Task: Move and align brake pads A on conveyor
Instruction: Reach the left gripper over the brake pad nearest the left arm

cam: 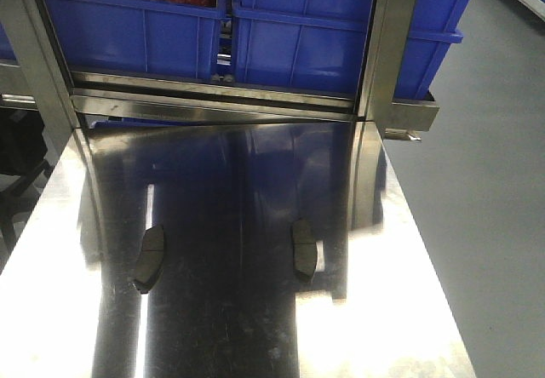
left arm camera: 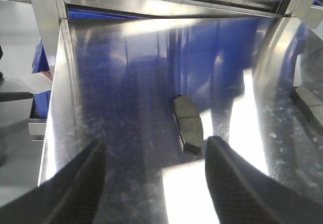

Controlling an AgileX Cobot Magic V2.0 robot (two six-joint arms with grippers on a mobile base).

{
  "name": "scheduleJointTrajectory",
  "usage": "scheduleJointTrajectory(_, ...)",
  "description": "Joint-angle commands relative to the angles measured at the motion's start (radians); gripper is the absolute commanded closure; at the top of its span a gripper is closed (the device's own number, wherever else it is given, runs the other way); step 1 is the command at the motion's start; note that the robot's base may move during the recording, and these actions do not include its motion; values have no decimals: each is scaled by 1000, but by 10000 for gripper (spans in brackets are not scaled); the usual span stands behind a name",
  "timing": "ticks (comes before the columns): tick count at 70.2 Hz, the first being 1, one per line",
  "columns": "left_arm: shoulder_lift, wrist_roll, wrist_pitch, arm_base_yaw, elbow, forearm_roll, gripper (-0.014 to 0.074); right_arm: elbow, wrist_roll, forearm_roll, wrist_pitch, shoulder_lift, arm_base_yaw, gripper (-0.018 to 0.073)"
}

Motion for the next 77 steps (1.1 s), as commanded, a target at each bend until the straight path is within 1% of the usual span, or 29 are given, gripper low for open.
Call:
scheduleJointTrajectory(1,5,-6,-65,-3,-29,2,190,-28,-4,-1,-78,11,-4,23)
scheduleJointTrajectory(43,6,-6,-55,-3,-39,-7,190,-28,-4,-1,-78,11,-4,23)
scheduleJointTrajectory(53,76,-1,16,-3,-138,-6,188,-28,-4,-1,-78,11,-4,23)
scheduleJointTrajectory(62,187,45,78,-3,-251,-15,188,-28,-4,-1,-78,11,-4,23)
scheduleJointTrajectory(69,288,131,94,-3,-331,-81,188,-28,-4,-1,-78,11,-4,23)
scheduleJointTrajectory(77,398,232,96,-3,-394,-212,188,-28,-4,-1,-78,11,-4,23)
